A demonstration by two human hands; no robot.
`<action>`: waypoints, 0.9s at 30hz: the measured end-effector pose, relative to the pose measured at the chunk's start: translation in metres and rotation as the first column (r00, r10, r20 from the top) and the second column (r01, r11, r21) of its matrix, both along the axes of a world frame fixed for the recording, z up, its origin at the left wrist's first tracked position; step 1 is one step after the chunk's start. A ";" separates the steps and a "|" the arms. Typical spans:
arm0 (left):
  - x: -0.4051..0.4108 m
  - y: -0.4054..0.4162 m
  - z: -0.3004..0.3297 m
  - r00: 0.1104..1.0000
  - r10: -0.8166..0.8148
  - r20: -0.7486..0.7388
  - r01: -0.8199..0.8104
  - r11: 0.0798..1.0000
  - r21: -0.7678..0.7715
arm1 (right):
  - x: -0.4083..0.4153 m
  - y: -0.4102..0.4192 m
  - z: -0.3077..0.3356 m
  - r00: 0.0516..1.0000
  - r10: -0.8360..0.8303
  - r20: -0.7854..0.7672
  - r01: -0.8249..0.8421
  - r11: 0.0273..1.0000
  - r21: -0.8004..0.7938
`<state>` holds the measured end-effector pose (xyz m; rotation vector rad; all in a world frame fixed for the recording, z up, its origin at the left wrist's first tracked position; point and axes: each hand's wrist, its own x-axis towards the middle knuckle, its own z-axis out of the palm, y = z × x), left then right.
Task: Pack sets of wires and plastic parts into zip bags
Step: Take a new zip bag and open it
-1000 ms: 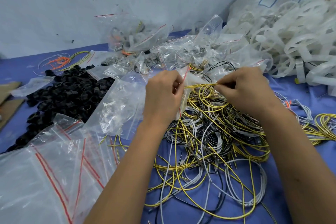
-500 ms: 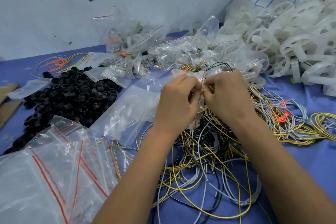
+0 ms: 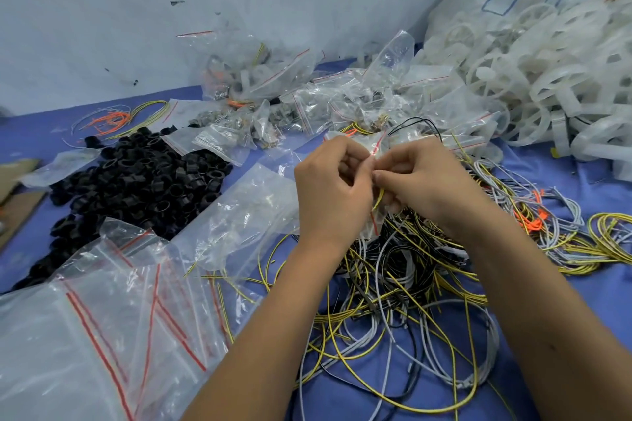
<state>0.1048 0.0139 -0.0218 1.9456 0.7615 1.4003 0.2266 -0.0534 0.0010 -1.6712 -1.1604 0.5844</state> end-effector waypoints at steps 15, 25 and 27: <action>-0.007 -0.006 0.034 0.890 -0.435 0.134 0.455 0.861 -0.227 | -0.014 -0.001 0.001 0.879 0.432 -0.203 -0.386 0.893 0.231; -0.027 0.008 0.025 0.955 -0.245 0.168 0.274 0.944 -0.181 | -0.040 0.014 -0.014 0.803 0.290 0.521 -0.420 0.896 0.148; -0.030 0.011 0.020 0.965 -0.178 0.193 0.215 0.957 -0.193 | -0.042 0.017 -0.018 0.860 0.137 0.492 -0.291 0.923 0.251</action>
